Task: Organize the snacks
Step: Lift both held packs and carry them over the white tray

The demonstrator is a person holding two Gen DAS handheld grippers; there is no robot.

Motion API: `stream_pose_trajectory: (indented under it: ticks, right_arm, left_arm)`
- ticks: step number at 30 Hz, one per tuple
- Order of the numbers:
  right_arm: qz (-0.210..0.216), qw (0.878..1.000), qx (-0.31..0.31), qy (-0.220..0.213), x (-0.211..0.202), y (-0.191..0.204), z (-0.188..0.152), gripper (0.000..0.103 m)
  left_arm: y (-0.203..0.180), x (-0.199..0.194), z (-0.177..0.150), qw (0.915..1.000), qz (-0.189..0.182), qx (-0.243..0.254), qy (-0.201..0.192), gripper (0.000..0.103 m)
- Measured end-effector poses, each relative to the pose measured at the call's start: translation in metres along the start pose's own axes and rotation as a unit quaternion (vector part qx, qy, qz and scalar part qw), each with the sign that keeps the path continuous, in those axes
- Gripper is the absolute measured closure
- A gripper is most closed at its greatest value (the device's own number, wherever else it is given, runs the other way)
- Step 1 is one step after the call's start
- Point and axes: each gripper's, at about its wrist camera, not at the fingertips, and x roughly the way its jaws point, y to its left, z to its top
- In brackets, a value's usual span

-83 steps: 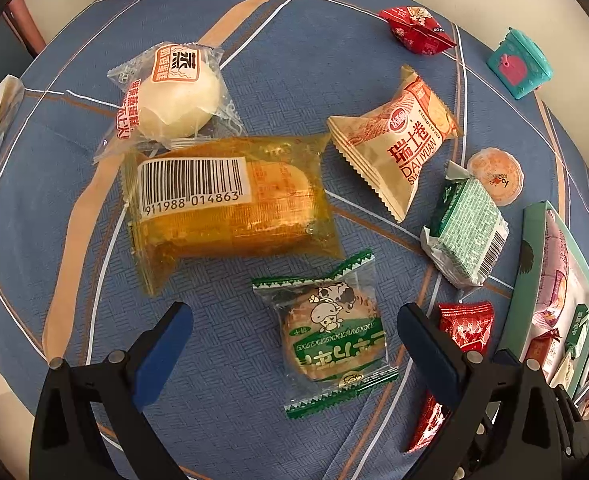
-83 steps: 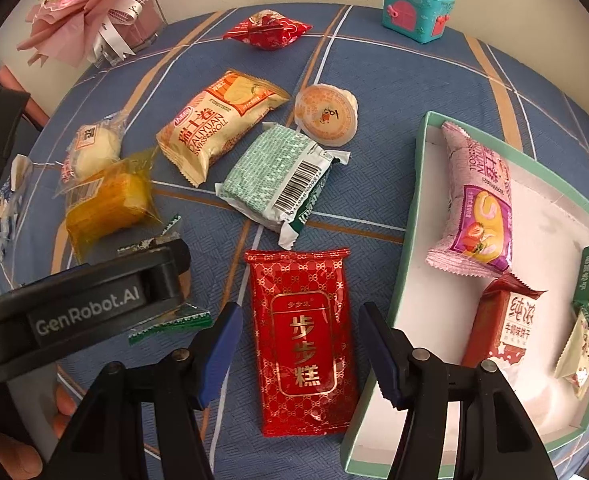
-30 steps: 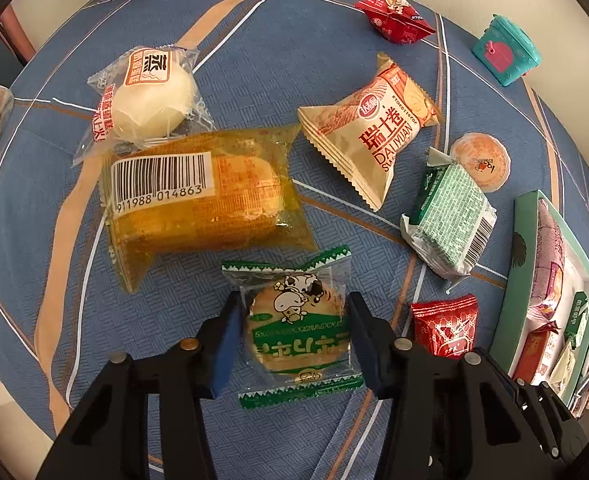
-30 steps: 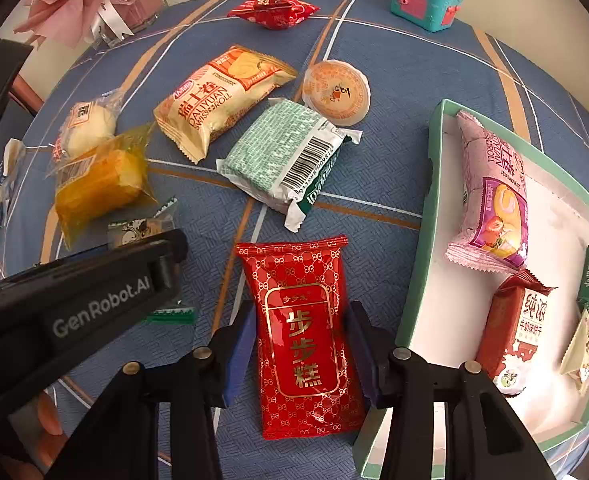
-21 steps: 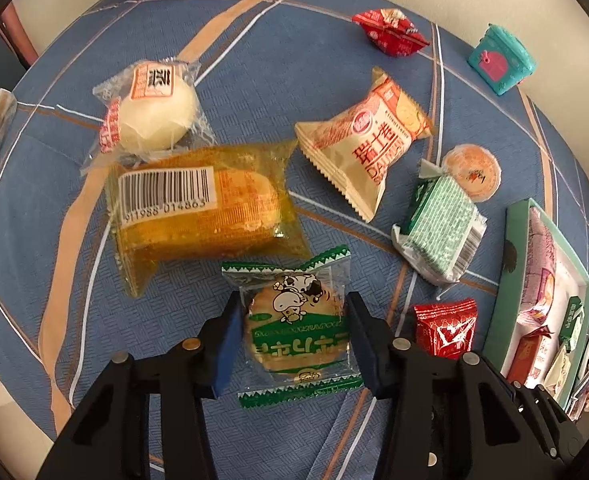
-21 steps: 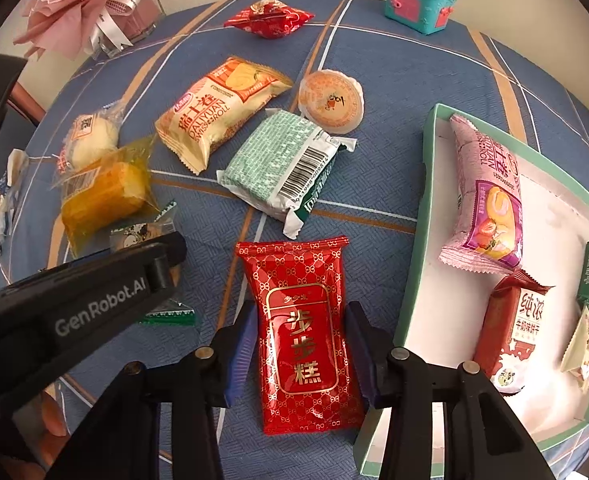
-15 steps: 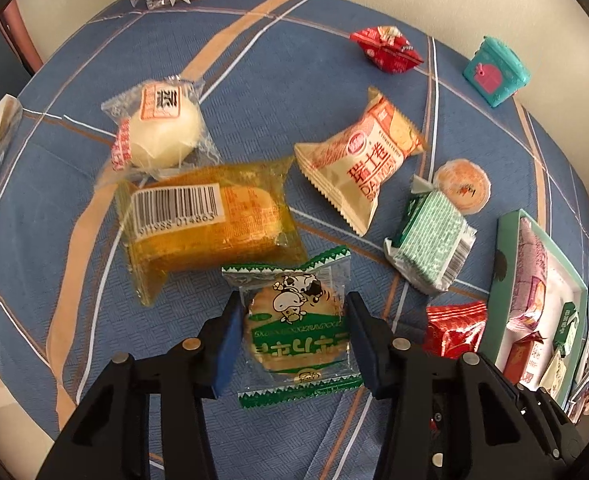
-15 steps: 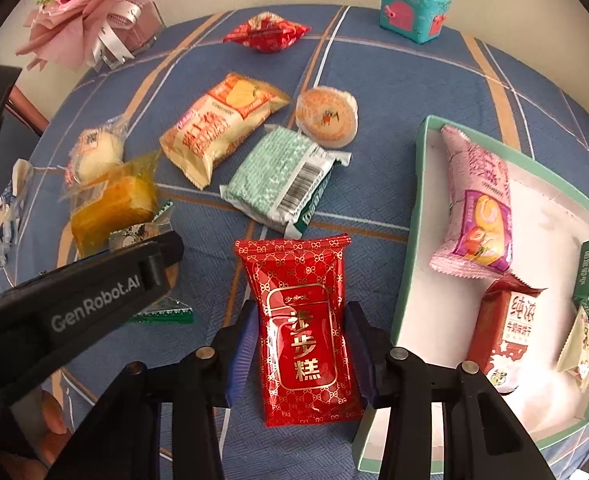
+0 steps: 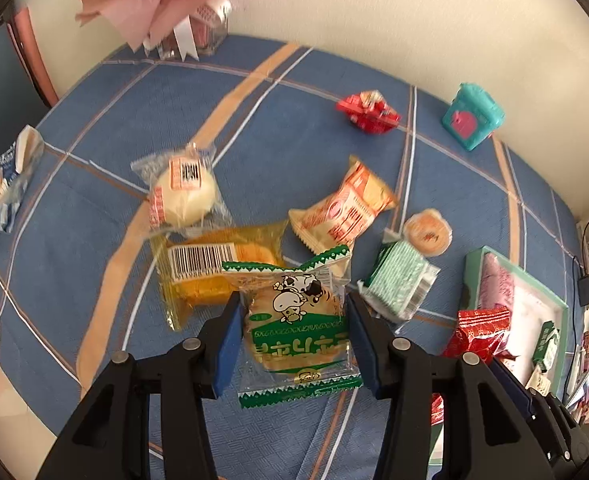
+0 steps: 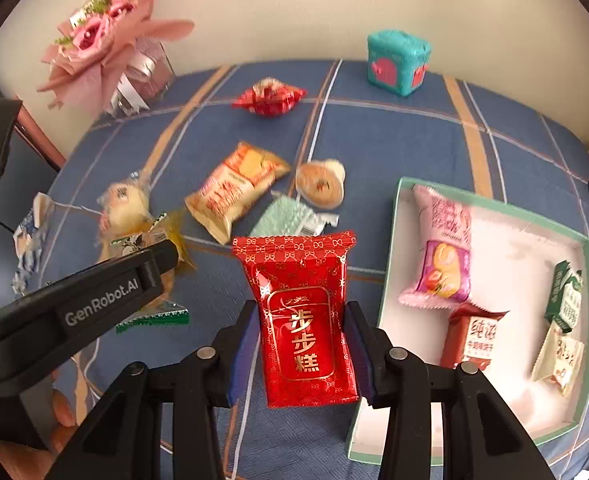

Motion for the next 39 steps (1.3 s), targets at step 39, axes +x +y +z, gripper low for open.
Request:
stream_pose_trajectory:
  ticks: [39]
  right_arm:
    - [-0.078, 0.984, 0.16, -0.023, -0.049, -0.17, -0.017, 0.057]
  left_arm:
    - [-0.172, -0.015, -0.053, 0.985, -0.018, 0.171, -0.016, 0.051]
